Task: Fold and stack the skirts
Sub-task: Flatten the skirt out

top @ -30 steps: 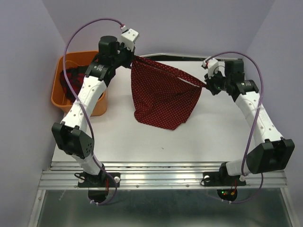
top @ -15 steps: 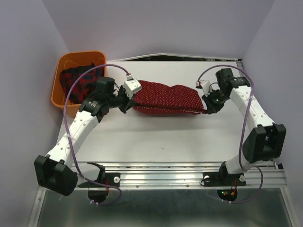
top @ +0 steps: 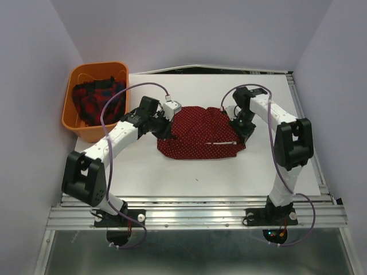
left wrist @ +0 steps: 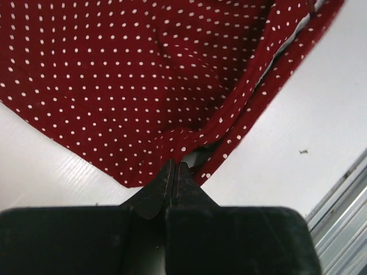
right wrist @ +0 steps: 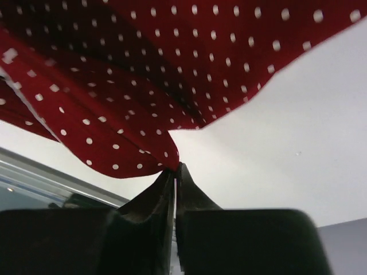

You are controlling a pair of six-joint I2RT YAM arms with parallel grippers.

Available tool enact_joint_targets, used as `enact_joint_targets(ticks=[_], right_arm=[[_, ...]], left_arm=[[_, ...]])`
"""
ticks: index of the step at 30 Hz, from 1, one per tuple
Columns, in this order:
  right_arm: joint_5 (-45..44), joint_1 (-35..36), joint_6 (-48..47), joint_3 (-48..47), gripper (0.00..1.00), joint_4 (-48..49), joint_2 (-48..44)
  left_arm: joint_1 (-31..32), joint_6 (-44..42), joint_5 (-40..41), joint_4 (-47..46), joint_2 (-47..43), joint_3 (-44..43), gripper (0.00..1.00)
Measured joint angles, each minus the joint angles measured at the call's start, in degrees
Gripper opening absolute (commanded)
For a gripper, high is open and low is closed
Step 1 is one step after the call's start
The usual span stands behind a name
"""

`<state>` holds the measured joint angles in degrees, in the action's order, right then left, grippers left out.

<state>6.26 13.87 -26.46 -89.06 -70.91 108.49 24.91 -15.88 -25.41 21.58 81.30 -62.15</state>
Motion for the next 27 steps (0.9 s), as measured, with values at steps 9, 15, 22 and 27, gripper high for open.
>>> enact_joint_targets(ticks=[9,15,22,27], right_arm=[[4.6,1.4,5.7,-7.4,0.59,1.8,3.7],[8.2,-1.1,4.6,-3.3,0.44,5.8,-7.7],[17.7,-5.9,7.3,3.8,0.38,9.5,-10.1],[25.8,-5.7,11.4,10.6,0.44,12.8,-6.5]], left_arm=[[-3.1,8.2,4.2,-2.2,13.4,-2.5,0.0],[-4.9,8.3,4.6,-2.2,13.6,-3.6,0.0],[-4.5,0.9,2.2,-4.3,9.5,0.5,0.0],[0.9,-8.5,1.7,-6.5,-5.6,10.6,0.0]])
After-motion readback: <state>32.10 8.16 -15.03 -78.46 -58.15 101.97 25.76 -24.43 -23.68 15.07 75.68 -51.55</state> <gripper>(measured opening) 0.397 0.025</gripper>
